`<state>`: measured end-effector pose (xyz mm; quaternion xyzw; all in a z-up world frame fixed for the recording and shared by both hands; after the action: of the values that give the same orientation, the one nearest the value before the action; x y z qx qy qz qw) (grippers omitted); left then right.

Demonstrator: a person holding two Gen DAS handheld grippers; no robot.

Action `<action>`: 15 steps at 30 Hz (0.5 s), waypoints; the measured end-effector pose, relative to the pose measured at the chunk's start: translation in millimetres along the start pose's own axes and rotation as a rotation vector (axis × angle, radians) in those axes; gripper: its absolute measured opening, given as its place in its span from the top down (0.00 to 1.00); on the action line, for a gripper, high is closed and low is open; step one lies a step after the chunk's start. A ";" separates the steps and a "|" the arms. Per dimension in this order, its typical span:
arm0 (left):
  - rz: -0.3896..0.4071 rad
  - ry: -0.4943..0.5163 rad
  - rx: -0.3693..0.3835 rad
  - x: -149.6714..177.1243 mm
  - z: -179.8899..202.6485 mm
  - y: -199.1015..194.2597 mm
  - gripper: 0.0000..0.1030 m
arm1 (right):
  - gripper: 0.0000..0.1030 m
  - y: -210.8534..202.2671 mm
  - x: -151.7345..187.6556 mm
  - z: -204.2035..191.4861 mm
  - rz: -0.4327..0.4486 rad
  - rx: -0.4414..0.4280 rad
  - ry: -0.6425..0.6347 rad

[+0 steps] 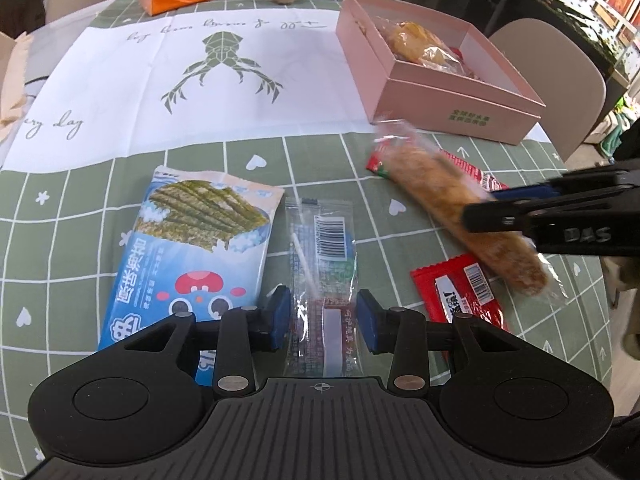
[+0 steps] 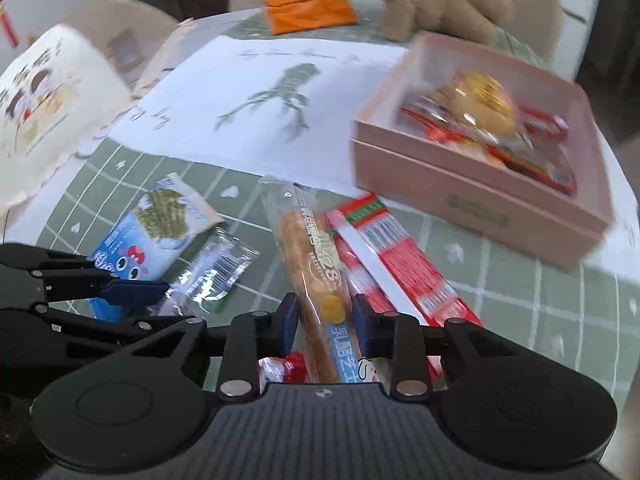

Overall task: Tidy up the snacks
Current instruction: 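Lift the bread-stick pack with right while left holds the candy above the mat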

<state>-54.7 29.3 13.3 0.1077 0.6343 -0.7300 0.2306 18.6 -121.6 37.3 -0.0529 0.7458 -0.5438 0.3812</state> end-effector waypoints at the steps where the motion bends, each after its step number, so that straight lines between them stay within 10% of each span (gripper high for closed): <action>1: 0.000 0.000 0.000 0.0 0.2 0.0 0.59 | 0.72 -3.8 3.3 5.7 0.001 -0.002 0.022; 6: 0.002 0.002 0.000 -0.3 0.2 0.4 0.59 | 0.71 -23.0 17.9 30.9 0.029 -0.019 0.119; 12: 0.008 0.007 -0.005 0.8 1.9 -0.1 0.59 | 0.66 -35.5 17.6 19.9 0.111 0.228 -0.033; 15: 0.011 0.003 0.001 1.1 0.7 -0.4 0.59 | 0.55 -34.1 16.9 10.0 0.108 0.169 -0.070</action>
<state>-55.7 28.5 13.3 0.1125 0.6338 -0.7287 0.2336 1.4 -151.4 56.5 0.0007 0.6854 -0.5812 0.4386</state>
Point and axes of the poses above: each gripper's, at about its wrist camera, not at the fingertips, and y roughly the way its jaws point, z to its right, x to its underside, the point moved 2 cm from there along y, roughly the way its jaws point, and after that the axes turned 5 degrees about -y, right-handed, at the moved point
